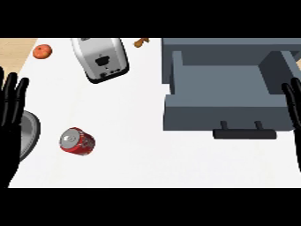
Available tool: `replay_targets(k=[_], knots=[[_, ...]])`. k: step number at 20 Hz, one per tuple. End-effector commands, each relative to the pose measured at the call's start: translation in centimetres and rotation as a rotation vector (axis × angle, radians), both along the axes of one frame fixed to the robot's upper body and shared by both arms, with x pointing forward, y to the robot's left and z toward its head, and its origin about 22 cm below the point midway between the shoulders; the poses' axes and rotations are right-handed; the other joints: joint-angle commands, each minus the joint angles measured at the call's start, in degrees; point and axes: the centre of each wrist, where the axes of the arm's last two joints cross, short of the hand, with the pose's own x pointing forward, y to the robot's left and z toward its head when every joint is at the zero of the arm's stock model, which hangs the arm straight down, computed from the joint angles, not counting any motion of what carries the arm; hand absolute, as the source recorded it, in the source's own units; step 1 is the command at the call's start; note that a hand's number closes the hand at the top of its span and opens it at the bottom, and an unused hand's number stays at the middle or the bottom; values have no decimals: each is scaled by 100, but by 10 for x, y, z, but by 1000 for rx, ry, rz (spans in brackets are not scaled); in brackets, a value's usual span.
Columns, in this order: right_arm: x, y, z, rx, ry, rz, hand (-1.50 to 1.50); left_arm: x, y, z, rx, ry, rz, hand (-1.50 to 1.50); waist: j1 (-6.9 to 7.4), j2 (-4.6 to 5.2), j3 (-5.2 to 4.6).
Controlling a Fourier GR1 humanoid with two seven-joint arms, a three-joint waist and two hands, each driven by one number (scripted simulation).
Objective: Pick up the can, place it into the drawer and close the drawer
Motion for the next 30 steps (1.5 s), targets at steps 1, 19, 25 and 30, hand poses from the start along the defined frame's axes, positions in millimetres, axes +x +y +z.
replay_targets(k=[1,19,25,30], knots=[[-10,-7,-12,15,2,8,-150,-5,3,1,-4,21,-111,-150,-33,-40,-33],[-45,-49,-20,94,267,-213,-150,-22,137,9,163,383,-475,-150,-40,-42,-33],[-62,-58,-40,118,264,-240,-150,-50,159,17,160,410,-484,-150,-12,-47,-32],[-64,-89,-38,109,248,-205,-150,-39,163,34,50,469,-483,-150,-33,-42,-29]])
